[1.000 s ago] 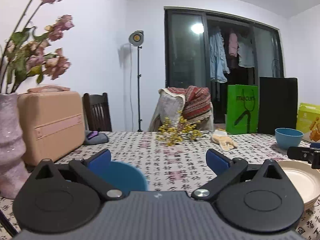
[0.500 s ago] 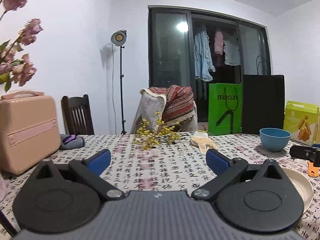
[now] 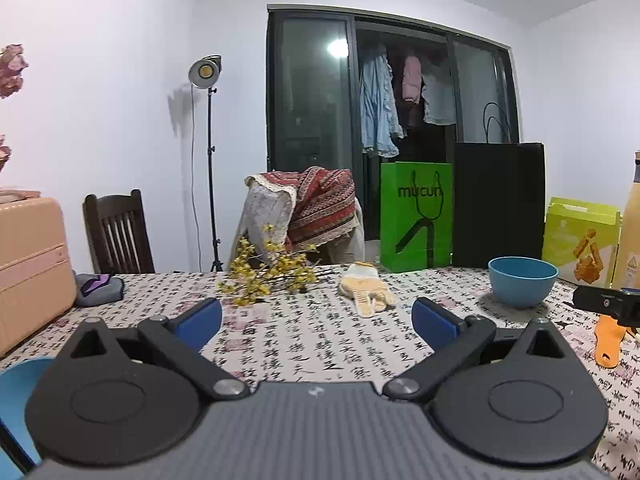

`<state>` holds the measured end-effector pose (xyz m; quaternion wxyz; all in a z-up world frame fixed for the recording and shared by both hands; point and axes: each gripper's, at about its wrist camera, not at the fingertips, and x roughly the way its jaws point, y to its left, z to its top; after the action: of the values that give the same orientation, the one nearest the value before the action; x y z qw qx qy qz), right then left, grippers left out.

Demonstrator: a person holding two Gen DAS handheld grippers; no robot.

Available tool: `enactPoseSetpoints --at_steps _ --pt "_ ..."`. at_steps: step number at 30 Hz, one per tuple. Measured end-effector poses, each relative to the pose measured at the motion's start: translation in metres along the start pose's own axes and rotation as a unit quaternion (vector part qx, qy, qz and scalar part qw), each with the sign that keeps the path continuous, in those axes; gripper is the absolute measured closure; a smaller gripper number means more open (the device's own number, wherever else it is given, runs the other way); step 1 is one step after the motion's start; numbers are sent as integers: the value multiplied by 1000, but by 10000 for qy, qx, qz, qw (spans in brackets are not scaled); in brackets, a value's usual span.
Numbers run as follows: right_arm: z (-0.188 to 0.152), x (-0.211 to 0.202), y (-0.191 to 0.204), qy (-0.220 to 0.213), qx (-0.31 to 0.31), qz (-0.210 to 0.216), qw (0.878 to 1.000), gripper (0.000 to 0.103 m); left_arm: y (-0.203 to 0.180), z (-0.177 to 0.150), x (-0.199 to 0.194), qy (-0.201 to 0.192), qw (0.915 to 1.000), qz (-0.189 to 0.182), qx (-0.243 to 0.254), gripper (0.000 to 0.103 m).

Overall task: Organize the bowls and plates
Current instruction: 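Move both open grippers away toward the blue bowl by the green bag, then bring both open grippers down to the blue bowl beside the black bag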

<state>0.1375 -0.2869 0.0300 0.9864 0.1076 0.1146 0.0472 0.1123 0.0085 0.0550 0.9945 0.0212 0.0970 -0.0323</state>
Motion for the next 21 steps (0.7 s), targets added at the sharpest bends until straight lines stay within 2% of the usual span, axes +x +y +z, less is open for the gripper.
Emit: enactPoseSetpoints --at_steps 21 --pt "31 26 -53 -166 268 -508 9982 0 -57 32 55 345 9985 -381 -199 0"
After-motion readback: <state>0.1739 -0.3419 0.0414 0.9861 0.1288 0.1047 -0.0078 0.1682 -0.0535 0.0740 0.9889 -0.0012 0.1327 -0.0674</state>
